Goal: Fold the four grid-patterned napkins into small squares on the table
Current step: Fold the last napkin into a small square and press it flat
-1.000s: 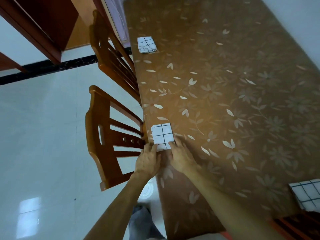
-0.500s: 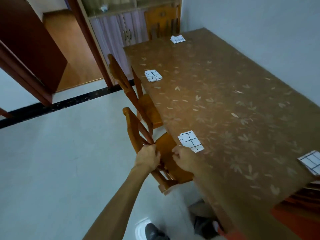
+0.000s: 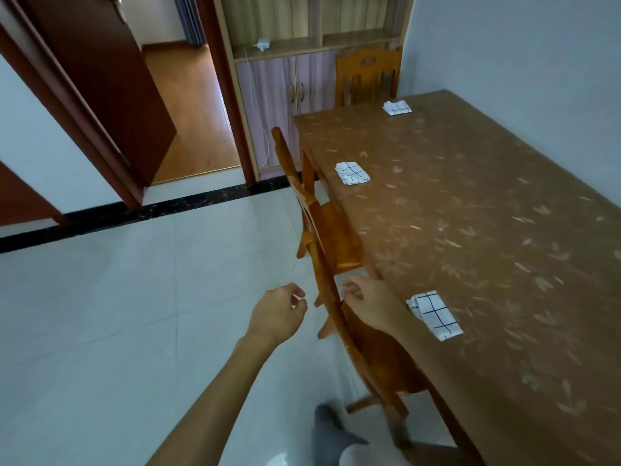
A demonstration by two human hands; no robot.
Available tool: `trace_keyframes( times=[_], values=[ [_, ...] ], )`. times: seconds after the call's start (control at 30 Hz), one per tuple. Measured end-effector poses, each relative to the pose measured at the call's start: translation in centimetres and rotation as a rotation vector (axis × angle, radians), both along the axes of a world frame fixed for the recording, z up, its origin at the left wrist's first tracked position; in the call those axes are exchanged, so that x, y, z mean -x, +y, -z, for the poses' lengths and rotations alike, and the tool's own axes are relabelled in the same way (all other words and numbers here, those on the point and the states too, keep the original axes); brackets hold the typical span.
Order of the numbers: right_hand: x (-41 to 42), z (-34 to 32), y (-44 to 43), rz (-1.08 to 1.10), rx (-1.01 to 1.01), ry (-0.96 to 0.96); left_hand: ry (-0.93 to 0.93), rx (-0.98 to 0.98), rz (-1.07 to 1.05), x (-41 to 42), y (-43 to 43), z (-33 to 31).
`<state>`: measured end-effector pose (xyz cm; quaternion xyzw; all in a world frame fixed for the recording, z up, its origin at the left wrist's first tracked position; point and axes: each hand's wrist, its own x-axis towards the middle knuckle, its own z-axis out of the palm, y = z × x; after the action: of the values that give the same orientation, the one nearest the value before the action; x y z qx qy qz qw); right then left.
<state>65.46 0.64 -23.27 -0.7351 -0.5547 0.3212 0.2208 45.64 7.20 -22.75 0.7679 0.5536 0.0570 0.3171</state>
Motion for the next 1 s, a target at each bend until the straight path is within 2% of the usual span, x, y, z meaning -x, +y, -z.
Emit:
trace_keyframes(
  times=[0.23,0.37,0.53,0.67,0.8,1.0],
  values=[
    [0.7,3.3,9.9,0.036,-0.014,0.069,0.056,0.033,0.025,2.1,10.2,1.4],
    [-0.1,4.3,15.7,0.152,-0.005,0.155,0.143,0.06,0.087,0.9,17.9,0.8],
    [-1.9,4.4,21.3,0.226,-0.001,0.1,0.184,0.054,0.183,-3.0,26.0,-0.5],
    [-3.6,4.0,25.1,0.337,0.014,0.122,0.119,0.039,0.28,-6.5,30.5,-0.9],
    [-5.4,4.3,28.0,0.416,-0.055,0.052,0.054,0.083,0.427,-9.9,34.6,-0.4],
    [-7.1,4.2,33.2,0.596,0.028,0.034,-0.108,0.118,0.685,-15.0,41.4,0.6]
  ],
)
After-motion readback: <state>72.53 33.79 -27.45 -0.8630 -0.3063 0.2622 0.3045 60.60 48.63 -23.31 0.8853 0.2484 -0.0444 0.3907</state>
